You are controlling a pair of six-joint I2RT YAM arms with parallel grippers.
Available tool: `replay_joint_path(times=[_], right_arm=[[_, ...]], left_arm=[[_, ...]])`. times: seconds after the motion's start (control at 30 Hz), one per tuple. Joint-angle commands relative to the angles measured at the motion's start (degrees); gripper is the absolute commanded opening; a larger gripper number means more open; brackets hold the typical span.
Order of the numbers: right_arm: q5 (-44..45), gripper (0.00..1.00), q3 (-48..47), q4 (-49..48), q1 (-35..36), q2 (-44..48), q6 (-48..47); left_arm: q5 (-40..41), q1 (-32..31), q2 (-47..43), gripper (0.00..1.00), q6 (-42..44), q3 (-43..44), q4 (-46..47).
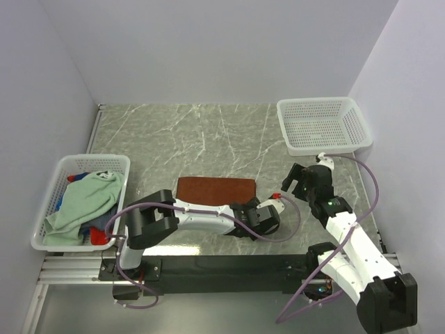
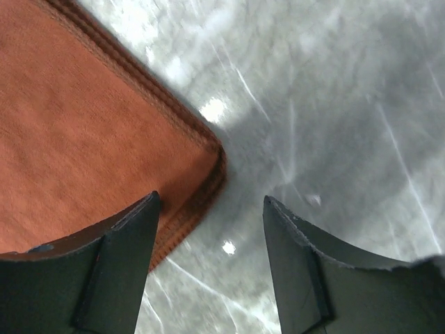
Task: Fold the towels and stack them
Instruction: Neatly place the folded towel into the bin
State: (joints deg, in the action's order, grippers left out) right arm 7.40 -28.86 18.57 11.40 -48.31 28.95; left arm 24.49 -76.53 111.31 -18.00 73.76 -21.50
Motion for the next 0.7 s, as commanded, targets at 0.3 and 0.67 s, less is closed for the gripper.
replay_joint_path(times=[0.3,0.67], right_arm=[[-4.8,0.98,1.9,-4.1,-0.9,1.6,1.3],[-13.4,0.99,4.1,-9.2,-1.0,-0.6,5.1]], left_arm=[[6.5,-0.2,6.3,0.61,3.7,3.3,1.8],[7.9,1.4,6.0,0.01,1.3,2.4,1.6]])
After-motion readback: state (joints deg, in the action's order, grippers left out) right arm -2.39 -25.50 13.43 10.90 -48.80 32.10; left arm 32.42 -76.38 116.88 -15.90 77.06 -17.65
